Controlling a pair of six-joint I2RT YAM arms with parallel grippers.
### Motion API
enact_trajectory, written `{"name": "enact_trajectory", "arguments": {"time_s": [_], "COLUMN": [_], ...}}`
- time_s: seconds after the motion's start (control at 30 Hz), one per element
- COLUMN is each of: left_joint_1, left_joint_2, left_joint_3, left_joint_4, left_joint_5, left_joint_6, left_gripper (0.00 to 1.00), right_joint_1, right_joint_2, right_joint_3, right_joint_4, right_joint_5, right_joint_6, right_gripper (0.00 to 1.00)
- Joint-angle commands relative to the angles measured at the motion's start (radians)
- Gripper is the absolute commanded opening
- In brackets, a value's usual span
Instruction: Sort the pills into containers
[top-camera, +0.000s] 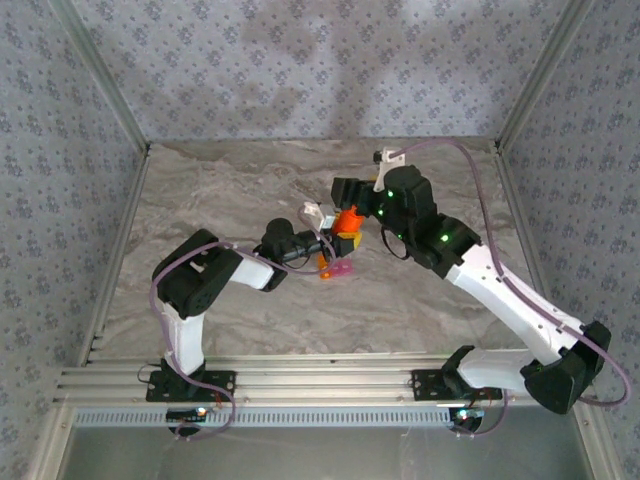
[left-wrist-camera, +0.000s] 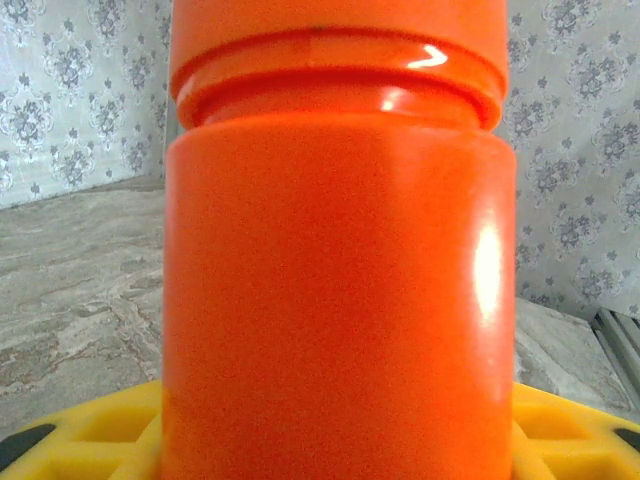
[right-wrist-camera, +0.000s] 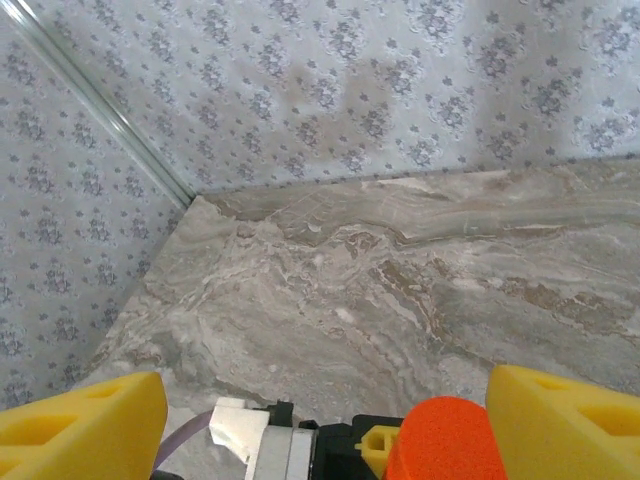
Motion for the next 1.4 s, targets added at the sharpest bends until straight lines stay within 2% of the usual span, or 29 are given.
{"name": "enact_trajectory", "arguments": {"time_s": [0.0, 0.37, 0.73, 0.87, 0.97, 1.1, 1.2, 1.37], "left_joint_1": [-0.002, 0.007, 0.006, 0.005, 0.006, 0.006, 0.005, 0.008], "left_joint_2": [-0.064, -0.097, -0.093, -0.09, -0.082, -0.068, -0.062, -0.058], "left_joint_3": [-0.009, -0.041, -0.046, -0.043, -0.035, -0.021, -0.016, -0.007], "left_joint_4": [0.08, 0.087, 0.087, 0.087, 0.088, 0.08, 0.076, 0.049], "left_joint_5": [0.009, -0.004, -0.014, -0.016, -0.017, -0.012, -0.007, -0.002], "left_joint_6": [0.012, 0.029, 0.025, 0.024, 0.021, 0.017, 0.015, 0.021], "left_gripper": [0.0, 0.0, 0.0, 0.0, 0.0, 0.0, 0.0, 0.0], "right_joint_1": [0.017, 0.103, 0.114, 0.082, 0.01, -0.176, -0.288, -0.353], "right_joint_2": [0.02, 0.035, 0.027, 0.037, 0.038, 0.027, 0.025, 0.057], "right_joint_3": [0.022, 0.043, 0.077, 0.096, 0.082, 0.019, -0.032, -0.06], "right_joint_4": [0.047, 0.118, 0.094, 0.064, 0.019, 0.026, 0.055, 0.046], "right_joint_5": [0.083, 0.143, 0.155, 0.137, 0.054, -0.21, -0.349, -0.48], "right_joint_6": [-0.037, -0.083, -0.125, -0.128, -0.119, -0.069, -0.022, -0.011], "right_gripper": [0.85, 0.84, 0.84, 0.86, 0.86, 0.83, 0.8, 0.77]}}
